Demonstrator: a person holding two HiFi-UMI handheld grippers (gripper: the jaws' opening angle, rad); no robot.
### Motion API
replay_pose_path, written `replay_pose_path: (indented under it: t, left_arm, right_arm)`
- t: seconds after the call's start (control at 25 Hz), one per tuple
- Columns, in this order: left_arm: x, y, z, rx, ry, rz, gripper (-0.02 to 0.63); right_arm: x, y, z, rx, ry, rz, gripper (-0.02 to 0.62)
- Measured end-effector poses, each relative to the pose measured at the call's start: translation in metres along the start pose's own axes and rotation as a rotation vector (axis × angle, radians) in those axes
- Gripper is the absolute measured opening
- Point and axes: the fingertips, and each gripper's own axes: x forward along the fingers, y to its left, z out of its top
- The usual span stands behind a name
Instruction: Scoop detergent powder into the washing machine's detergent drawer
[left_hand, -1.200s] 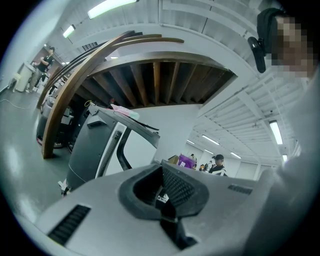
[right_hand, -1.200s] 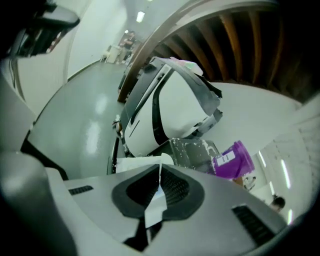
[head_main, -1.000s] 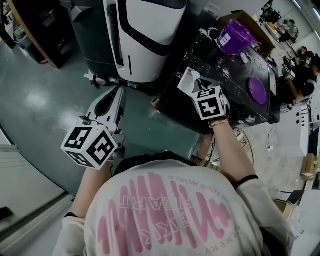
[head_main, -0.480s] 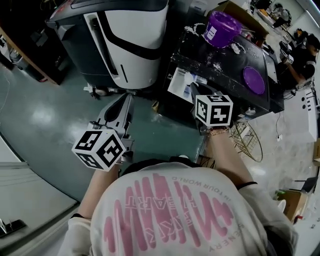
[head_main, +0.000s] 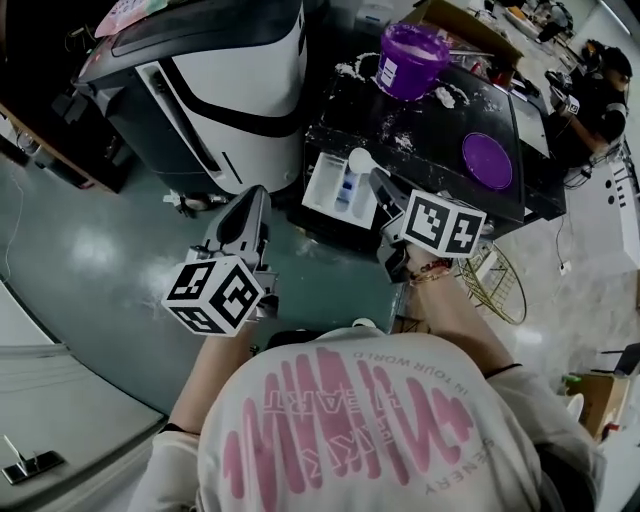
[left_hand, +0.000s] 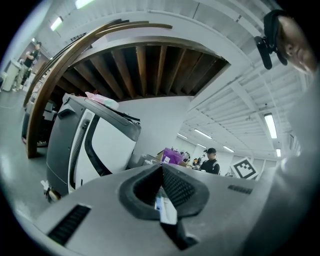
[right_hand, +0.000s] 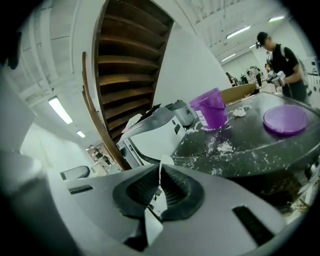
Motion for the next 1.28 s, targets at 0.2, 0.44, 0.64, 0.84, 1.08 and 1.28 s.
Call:
replay_pose_path:
  t: [0.2,0.44,0.64,0.84,1.08,1.28]
  left_arm:
    - [0.029,-0.015,-0.006,0.058,0.01,0.043,0.002]
    - [0.05,-0.032,-0.015,0.004,0.024,0.036,0.002]
    - [0.057,-0.041,-0.023,0.019,0.038,0.041,0.002]
    - [0.058,-0.049,-0.025,0.019,0.047,0.04,0.002]
    - [0.058,-0.055,-0.028,0.033,0.052,0.03,0.002]
    - [0.056,-0.06,-0.029,0.024,0.053,0.02,0.002]
  right_arm:
    - [-0.014,-0.008,0.018,-0.097,-0.015,-0.013,0.008]
    - [-0.026,-0.018,0.03,-0.143,-0.026,-0.017,0.005]
    - [-0.032,-0.019,0.028,-0.185,-0.026,-0.024,0.005]
    - [-0.036,-0.017,0.026,-0.202,-0.025,-0.021,0.005]
    - [-0.037,-0.018,0.023,-0.219,-0.022,-0.019,0.005]
    - [-0.04,-0.017,0.023,-0.229,-0.017,-0.015,0.005]
